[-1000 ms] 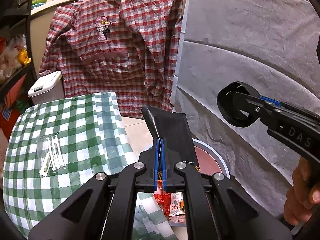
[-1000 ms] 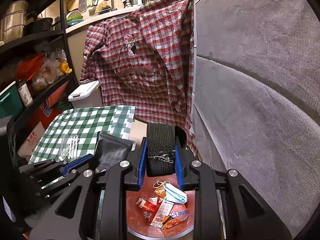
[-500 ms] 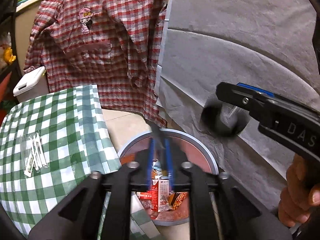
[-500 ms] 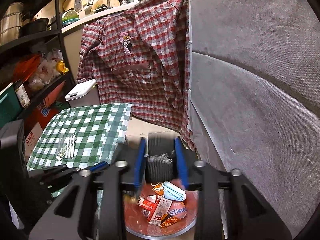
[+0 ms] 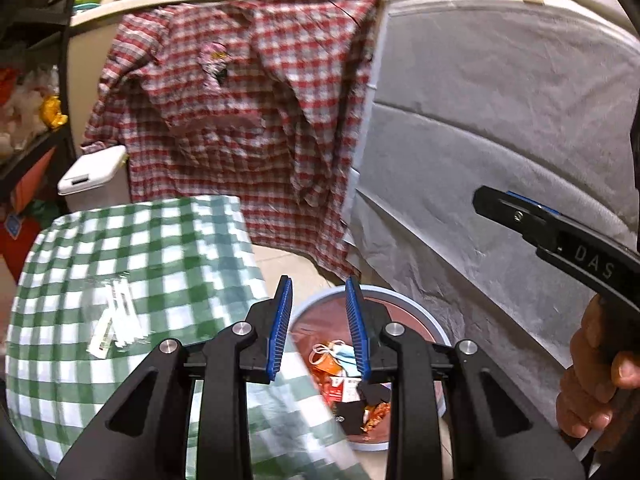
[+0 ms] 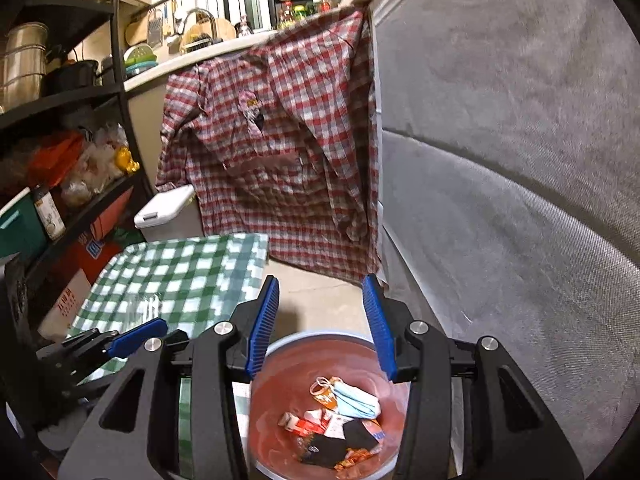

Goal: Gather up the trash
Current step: 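Open both tools to drop the packet and strap into the bin, then move both open tools back over the table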

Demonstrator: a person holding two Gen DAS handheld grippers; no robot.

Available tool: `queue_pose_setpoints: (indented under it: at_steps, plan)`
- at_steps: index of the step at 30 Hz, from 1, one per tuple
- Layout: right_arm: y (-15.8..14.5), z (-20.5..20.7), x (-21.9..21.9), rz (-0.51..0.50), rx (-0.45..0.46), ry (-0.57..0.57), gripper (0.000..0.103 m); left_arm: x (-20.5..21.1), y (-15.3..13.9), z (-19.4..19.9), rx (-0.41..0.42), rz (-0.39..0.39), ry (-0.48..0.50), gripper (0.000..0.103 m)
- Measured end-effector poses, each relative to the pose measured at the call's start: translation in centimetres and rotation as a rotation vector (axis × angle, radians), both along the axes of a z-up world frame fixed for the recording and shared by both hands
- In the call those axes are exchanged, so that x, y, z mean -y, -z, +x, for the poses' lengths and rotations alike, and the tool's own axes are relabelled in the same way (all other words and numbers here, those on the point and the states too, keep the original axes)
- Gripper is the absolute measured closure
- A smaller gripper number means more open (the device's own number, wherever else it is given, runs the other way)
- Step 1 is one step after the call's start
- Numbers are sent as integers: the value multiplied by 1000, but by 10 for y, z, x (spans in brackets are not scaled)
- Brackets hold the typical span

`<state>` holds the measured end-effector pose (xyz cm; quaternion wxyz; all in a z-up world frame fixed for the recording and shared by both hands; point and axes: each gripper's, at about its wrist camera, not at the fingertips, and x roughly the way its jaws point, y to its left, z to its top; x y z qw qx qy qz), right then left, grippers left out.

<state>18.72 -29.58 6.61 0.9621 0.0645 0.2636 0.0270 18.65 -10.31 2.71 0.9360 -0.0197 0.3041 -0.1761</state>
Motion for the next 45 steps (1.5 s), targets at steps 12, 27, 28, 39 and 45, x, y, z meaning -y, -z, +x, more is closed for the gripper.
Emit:
queue_pose_setpoints:
  at_steps: [12,27,28,39,45]
  plan:
    - [-14,-8,-57,25,83,-30,61,-103,-41,-15,87,-1,-212,65]
    - [-14,-7,-149,-26,111,-160,63,-191,-64,-31,113,5,-366,65]
    - [-13,-5,-154,-26,107,-169,63,-195,-64,-31,111,4,-369,65]
    - [9,19,-203,-36,59,-277,83,-230,-64,-21,107,6,-411,60]
    - [30,41,-228,-40,22,-319,85,-245,-59,-11,97,11,-431,60]
